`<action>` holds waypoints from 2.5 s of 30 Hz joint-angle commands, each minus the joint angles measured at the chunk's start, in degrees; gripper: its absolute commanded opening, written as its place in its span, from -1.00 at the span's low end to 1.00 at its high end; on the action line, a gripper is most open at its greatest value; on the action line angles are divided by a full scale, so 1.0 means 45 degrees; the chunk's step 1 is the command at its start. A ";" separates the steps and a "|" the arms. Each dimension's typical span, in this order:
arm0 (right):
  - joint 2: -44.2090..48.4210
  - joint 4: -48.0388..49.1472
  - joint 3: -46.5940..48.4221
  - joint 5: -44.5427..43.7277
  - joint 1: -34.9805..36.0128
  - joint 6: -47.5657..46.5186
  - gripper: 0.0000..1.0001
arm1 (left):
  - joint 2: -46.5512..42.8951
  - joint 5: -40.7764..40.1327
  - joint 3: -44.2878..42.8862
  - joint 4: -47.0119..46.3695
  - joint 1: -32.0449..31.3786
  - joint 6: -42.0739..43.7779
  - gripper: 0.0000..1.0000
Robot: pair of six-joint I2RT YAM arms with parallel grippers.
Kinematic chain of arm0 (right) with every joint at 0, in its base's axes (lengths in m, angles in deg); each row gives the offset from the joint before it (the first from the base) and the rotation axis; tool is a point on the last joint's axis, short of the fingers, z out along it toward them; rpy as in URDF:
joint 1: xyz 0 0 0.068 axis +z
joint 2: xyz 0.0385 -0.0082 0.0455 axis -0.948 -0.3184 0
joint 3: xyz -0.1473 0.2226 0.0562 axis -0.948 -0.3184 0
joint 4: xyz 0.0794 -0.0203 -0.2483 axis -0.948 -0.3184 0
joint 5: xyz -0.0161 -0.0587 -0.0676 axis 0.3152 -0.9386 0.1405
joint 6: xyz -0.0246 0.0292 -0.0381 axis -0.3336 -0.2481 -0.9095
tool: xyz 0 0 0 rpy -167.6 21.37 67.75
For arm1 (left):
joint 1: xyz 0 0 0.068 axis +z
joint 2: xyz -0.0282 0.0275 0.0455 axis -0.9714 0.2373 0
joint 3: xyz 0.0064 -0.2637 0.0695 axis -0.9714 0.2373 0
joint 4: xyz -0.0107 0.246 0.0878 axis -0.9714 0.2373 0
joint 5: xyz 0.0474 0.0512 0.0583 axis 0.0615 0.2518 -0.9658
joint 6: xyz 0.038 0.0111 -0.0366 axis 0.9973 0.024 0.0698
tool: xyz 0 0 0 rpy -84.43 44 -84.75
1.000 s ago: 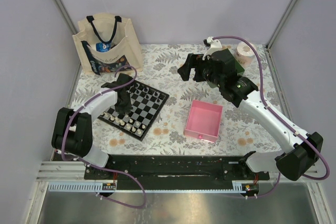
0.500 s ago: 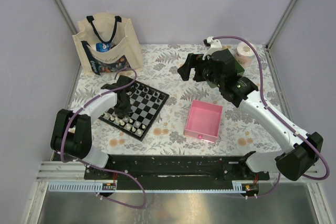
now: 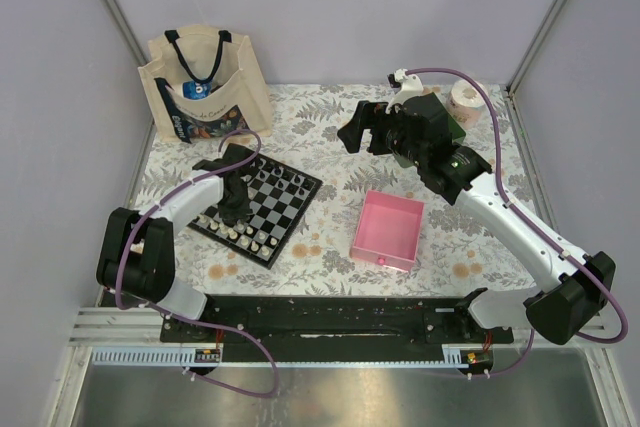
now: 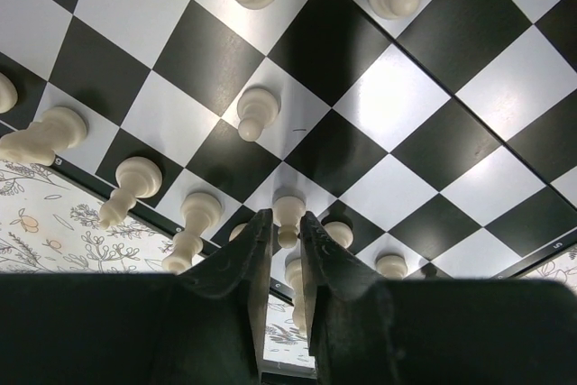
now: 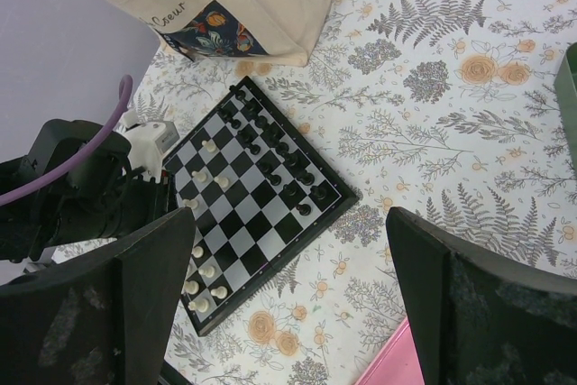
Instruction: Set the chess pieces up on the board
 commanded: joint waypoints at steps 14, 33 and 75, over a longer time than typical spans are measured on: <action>0.0139 0.0384 -0.0096 0.0051 -0.0161 -0.0078 0.94 | -0.1476 -0.0921 -0.1193 -0.0263 0.0144 -0.0116 -0.24; -0.0037 0.0443 -0.0056 0.0129 -0.0181 0.0098 0.94 | 0.0553 -0.0161 -0.1917 -0.0478 0.1082 0.0294 -0.30; 0.0295 0.0423 -0.0232 -0.0047 -0.0220 -0.0195 0.94 | 0.1199 -0.0083 -0.1975 -0.0382 0.1336 0.0392 -0.93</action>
